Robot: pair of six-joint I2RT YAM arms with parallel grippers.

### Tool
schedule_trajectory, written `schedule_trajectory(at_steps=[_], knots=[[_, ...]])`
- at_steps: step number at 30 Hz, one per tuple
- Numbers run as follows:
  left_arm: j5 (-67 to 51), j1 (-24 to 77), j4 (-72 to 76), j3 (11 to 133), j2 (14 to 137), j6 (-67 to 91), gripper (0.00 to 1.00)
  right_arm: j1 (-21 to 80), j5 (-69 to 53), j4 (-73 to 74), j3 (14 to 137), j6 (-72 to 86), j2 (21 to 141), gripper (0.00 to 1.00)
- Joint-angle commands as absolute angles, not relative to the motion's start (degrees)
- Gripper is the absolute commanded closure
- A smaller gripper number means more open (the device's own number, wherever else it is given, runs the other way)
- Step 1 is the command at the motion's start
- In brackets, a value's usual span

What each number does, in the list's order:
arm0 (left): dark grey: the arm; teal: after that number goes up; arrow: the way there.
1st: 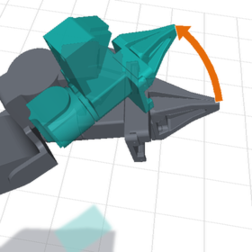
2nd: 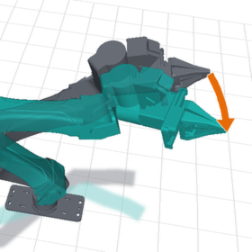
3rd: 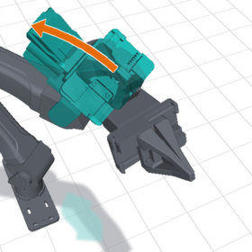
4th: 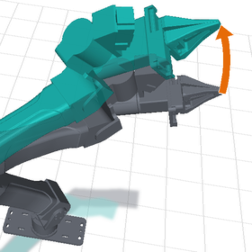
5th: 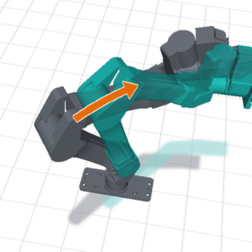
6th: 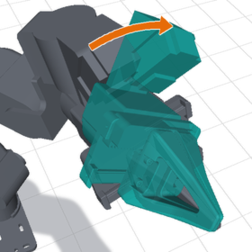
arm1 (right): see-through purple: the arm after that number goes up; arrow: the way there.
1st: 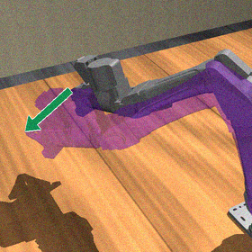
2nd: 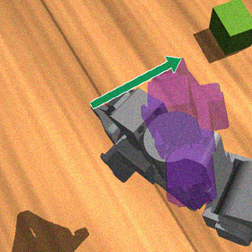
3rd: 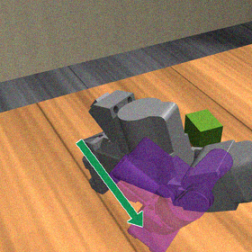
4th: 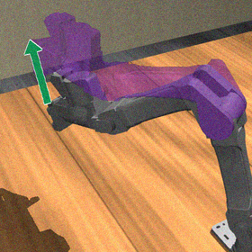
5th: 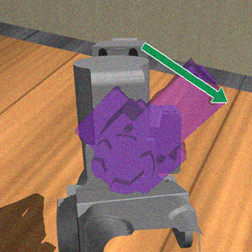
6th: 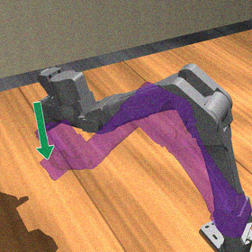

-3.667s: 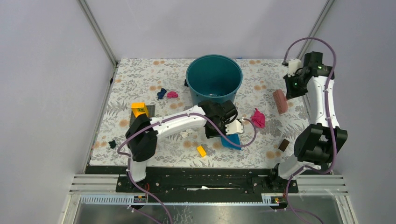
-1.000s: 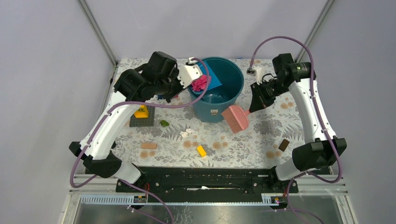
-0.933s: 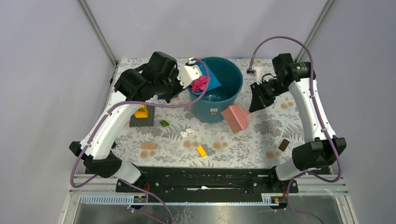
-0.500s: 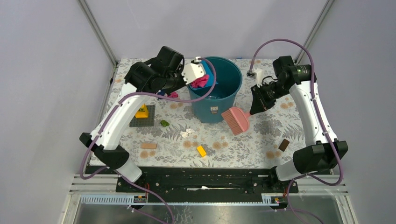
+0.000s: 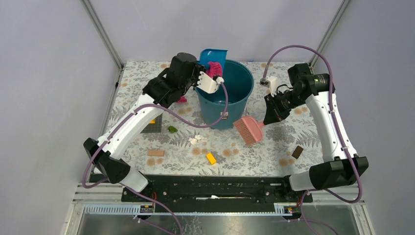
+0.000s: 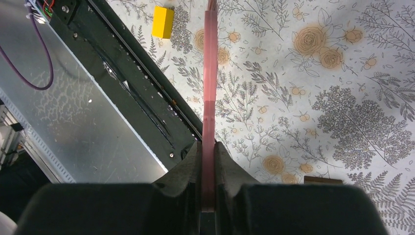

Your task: Sweep away the paper scraps from the table

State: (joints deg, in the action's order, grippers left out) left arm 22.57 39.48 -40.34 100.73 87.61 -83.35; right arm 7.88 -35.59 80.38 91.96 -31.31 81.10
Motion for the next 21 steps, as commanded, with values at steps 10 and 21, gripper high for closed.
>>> schedule_trajectory(at_steps=[10,21], knots=[[30.3,37.9,-26.4,108.1,88.4,-84.8,1.0,10.8,-38.3,81.4,91.0,-35.4,75.2,1.0],[30.8,23.6,-48.5,109.3,82.2,-42.5,1.0,30.3,-39.1,76.5,108.0,-30.4,87.7,1.0]])
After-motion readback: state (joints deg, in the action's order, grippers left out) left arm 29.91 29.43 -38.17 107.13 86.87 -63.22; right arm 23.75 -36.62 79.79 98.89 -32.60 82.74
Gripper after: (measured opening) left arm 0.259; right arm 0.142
